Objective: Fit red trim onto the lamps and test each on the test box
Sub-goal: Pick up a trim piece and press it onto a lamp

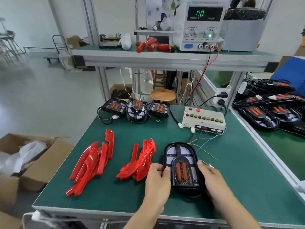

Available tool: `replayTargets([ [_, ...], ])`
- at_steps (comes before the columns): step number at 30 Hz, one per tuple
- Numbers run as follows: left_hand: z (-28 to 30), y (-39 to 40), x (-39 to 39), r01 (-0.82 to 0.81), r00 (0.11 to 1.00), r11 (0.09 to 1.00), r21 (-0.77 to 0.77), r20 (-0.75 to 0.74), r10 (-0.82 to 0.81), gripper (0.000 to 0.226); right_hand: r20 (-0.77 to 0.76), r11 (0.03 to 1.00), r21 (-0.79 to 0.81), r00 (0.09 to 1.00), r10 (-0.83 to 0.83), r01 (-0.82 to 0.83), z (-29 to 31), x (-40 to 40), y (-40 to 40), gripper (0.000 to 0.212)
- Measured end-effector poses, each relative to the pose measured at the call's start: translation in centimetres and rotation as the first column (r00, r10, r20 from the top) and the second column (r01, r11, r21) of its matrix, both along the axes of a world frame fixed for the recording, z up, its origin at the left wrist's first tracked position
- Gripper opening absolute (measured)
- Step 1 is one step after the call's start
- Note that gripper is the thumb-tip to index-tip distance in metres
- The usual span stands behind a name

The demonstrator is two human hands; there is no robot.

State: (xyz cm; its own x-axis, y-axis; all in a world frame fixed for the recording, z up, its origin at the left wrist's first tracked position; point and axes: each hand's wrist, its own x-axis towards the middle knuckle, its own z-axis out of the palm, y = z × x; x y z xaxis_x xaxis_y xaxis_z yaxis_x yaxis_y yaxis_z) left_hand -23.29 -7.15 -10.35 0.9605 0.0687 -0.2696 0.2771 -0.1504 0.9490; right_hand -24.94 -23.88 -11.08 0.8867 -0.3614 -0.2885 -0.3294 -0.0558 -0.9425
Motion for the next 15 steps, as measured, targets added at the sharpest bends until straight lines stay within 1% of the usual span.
replayTargets([
  [1,0.2,0.2,-0.1,0.029,0.999,0.999,0.042,0.02,-0.029,0.008,-0.006,1.0,0.014,1.0,0.007,-0.007,0.0,0.2,-0.1,0.033],
  [2,0.3,0.6,-0.2,0.07,0.995,0.99,0.126,0.061,-0.078,0.012,-0.01,1.0,0.013,1.0,0.009,-0.009,0.0,0.4,-0.2,0.033],
  [3,0.6,1.0,-0.3,0.113,0.983,0.963,0.243,0.111,-0.143,0.015,-0.017,1.0,0.015,1.0,0.011,-0.01,0.0,0.5,-0.3,0.033],
  [5,1.2,2.0,-0.4,0.135,0.944,0.866,0.481,0.203,-0.26,0.019,-0.031,1.0,0.021,0.999,0.01,-0.009,0.0,0.7,-0.3,0.034],
  [6,1.6,2.6,-0.4,0.098,0.926,0.819,0.566,0.249,-0.283,0.02,-0.034,1.0,0.011,0.999,0.003,-0.003,0.0,0.8,-0.3,0.035],
  [7,2.1,3.1,-0.2,0.033,0.909,0.787,0.616,0.309,-0.28,0.018,-0.035,1.0,-0.006,0.999,0.0,-0.001,0.0,0.9,-0.3,0.036],
  [9,3.2,4.4,0.9,-0.117,0.868,0.725,0.679,0.424,-0.258,0.016,-0.029,0.999,-0.035,0.999,0.015,-0.016,0.3,0.9,-0.1,0.039],
  [10,3.6,5.1,1.7,-0.168,0.855,0.672,0.721,0.446,-0.264,0.018,-0.026,0.998,-0.05,0.999,0.027,-0.029,0.5,0.9,0.1,0.04],
  [11,3.9,5.7,2.5,-0.186,0.86,0.608,0.772,0.427,-0.279,0.021,-0.022,0.996,-0.069,0.999,0.047,-0.048,0.7,0.8,0.1,0.04],
  [13,4.1,6.6,4.1,-0.136,0.899,0.483,0.865,0.313,-0.307,0.027,-0.017,0.991,-0.095,0.995,0.094,-0.095,0.8,0.8,0.3,0.042],
  [14,4.1,6.8,4.6,-0.093,0.913,0.444,0.891,0.254,-0.319,0.029,-0.02,0.989,-0.102,0.994,0.108,-0.109,0.8,0.7,0.3,0.043],
  [15,4.0,6.9,5.1,-0.052,0.919,0.427,0.903,0.21,-0.332,0.029,-0.022,0.987,-0.113,0.994,0.112,-0.113,0.7,0.5,0.4,0.044],
])
